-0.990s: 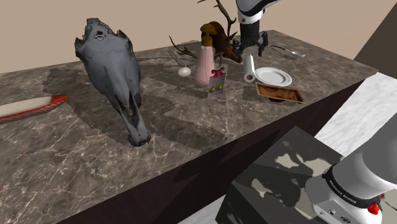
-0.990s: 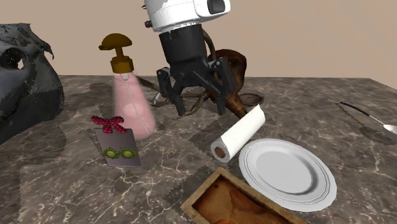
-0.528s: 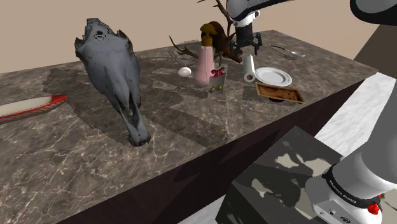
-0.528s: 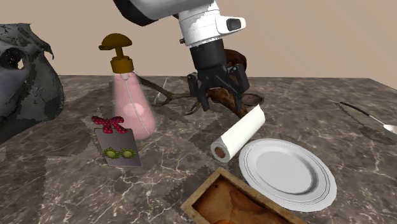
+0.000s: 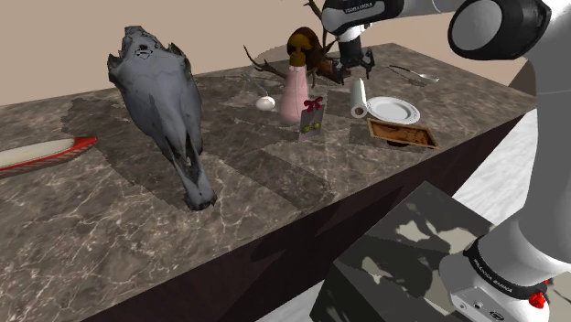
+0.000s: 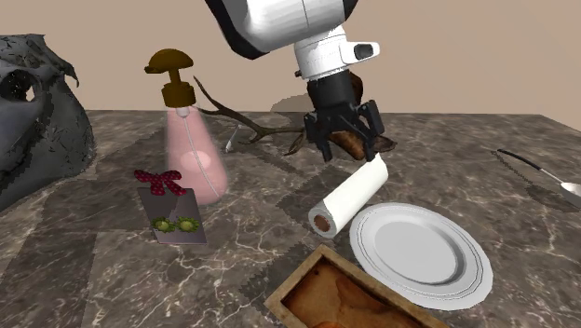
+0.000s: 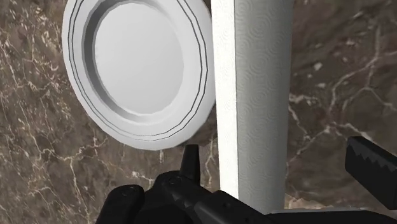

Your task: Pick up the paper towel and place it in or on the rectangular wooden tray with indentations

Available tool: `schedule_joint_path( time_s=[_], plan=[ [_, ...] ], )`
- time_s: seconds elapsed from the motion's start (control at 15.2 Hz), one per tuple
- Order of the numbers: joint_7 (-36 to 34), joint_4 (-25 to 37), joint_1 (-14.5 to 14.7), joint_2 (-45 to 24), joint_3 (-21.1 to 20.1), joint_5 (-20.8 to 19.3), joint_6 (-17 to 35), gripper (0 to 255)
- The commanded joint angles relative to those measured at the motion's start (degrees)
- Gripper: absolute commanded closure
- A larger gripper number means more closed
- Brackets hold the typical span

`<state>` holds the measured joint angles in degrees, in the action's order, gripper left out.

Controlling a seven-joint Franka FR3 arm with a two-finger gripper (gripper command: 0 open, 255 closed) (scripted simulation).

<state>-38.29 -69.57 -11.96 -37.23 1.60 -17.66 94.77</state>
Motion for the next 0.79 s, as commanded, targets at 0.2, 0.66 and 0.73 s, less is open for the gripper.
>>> schedule_joint_path(
  time_s=[0.2, 0.66, 0.73],
  plan=[
    [-0.5, -4.0, -0.9, -0.8, 0.3, -0.3, 3.5, 0],
    [-0.6, -4.5, -1.0, -0.7, 0.3, -0.3, 4.0, 0],
    [-0.6, -4.5, -1.0, -0.7, 0.4, -0.3, 4.0, 0]
  ],
)
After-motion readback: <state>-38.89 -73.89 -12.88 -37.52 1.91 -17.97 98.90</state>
